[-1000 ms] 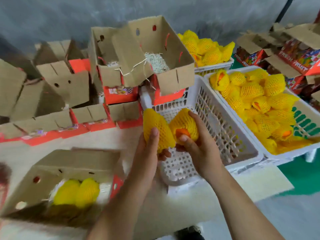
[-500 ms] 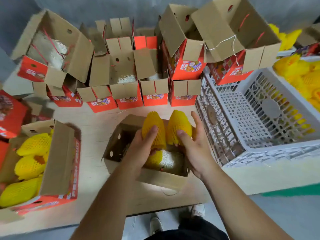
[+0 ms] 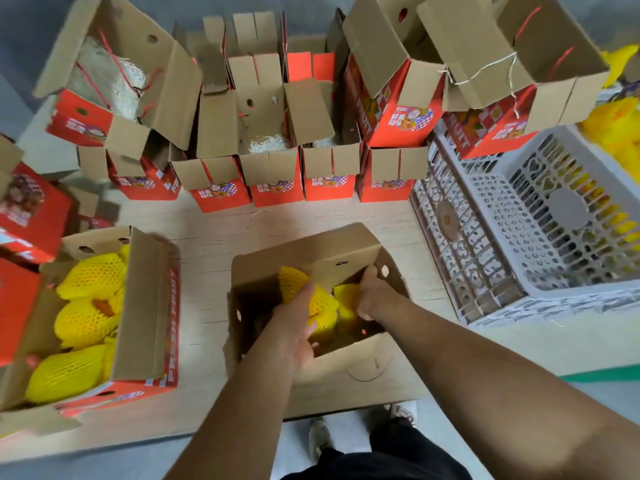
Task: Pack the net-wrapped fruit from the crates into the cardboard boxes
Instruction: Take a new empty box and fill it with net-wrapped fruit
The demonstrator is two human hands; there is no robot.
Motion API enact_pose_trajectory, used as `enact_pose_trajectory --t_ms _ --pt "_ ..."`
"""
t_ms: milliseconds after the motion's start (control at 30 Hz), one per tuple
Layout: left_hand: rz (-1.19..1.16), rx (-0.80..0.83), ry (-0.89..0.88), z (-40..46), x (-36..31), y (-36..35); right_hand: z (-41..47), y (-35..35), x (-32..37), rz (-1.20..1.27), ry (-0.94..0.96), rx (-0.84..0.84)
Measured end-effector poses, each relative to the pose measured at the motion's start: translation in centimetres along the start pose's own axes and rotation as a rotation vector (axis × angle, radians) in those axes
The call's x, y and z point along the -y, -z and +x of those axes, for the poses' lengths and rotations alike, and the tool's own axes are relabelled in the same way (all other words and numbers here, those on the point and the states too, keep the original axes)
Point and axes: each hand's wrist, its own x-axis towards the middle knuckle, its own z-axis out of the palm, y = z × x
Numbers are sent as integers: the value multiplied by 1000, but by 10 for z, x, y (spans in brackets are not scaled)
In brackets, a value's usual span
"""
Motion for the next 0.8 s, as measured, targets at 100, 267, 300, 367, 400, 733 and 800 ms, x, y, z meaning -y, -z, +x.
enact_pose_trajectory --t_ms 100,267,300,367,400,733,800 --pt "38 31 6 -4 -3 1 2 -10 5 -19 28 20" --pt "232 90 -58 -2 -11 8 -20 -7 20 416 300 -59" --pt "231 170 -46 -3 -14 11 -27 -7 20 577 316 51" --pt "256 335 -30 -3 -23 21 -29 -10 15 687 327 196" --pt "302 373 -32 -1 -29 28 -28 -11 12 723 310 231" --pt "1832 44 -394 25 -15 55 -25 -15 7 499 348 161" --pt "1989 -23 -553 18 -15 57 -29 -16 11 255 423 259"
